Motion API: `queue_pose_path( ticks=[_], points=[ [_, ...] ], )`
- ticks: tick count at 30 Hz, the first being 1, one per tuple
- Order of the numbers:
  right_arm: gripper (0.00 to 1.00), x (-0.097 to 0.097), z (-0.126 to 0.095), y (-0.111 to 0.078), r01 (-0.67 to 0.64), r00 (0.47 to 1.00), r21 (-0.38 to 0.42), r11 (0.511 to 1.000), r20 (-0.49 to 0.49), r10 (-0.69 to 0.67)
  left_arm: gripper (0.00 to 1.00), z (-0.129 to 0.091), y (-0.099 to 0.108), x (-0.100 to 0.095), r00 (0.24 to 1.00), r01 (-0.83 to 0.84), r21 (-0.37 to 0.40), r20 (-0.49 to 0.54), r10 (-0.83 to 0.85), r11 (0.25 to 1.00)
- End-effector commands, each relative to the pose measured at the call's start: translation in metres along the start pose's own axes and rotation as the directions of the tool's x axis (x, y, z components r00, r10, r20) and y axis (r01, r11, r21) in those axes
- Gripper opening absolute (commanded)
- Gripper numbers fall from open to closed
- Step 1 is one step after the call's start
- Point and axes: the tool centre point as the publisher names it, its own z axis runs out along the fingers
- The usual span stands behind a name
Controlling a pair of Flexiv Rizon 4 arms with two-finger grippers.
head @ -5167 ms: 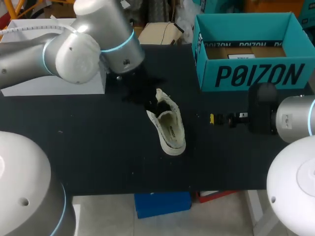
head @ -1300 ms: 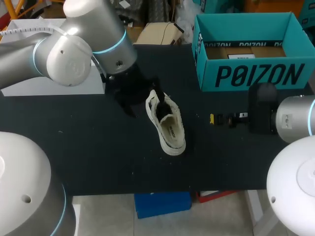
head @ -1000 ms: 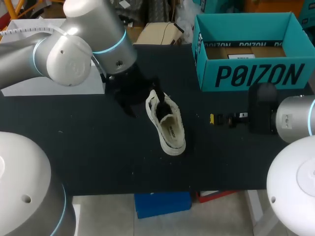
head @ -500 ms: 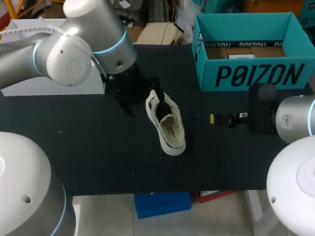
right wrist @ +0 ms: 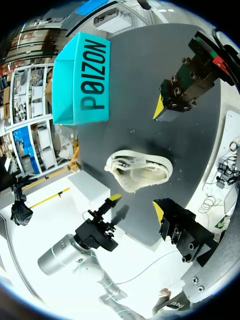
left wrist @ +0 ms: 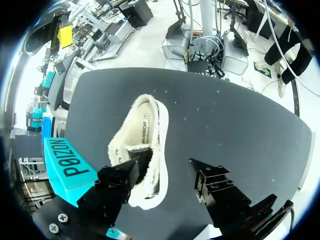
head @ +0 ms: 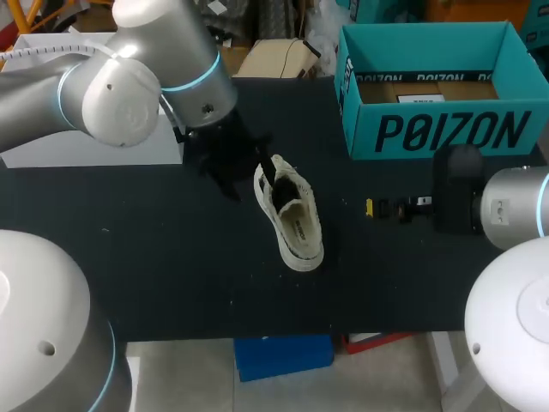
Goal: Take the shoe out of the shoebox, open the shoe tongue, remove and reinsert the insole, then place the shoe into the shoebox
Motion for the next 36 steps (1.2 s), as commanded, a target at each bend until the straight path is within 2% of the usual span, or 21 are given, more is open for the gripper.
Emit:
queue_pose_path(
  ticks=[1,9,16,30,36],
  points=[
    [1.0,-0.001,0.0,0.0,-0.001,1.0,0.002,1.0,-0.002,0.001,0.25,0.009,-0.003,-0.005,0.999,-0.007,-0.017,-0.037,0.006,1.0],
    [1.0,-0.001,0.0,0.0,-0.001,1.0,0.002,1.0,-0.002,0.001,0.27,0.032,0.001,-0.004,0.995,-0.021,-0.033,-0.093,0.018,0.999],
    [1.0,-0.001,0.0,0.0,-0.001,1.0,0.002,1.0,-0.002,0.001,0.34,0.028,0.007,-0.011,0.997,-0.027,-0.052,-0.077,0.023,0.998],
    [1.0,-0.001,0.0,0.0,-0.001,1.0,0.002,1.0,-0.002,0.001,0.39,0.057,0.008,-0.019,0.983,-0.083,-0.09,-0.168,0.067,0.993],
    [1.0,-0.001,0.0,0.0,-0.001,1.0,0.002,1.0,-0.002,0.001,0.36,0.073,0.009,-0.016,0.976,-0.094,-0.112,-0.205,0.07,0.989]
  ],
)
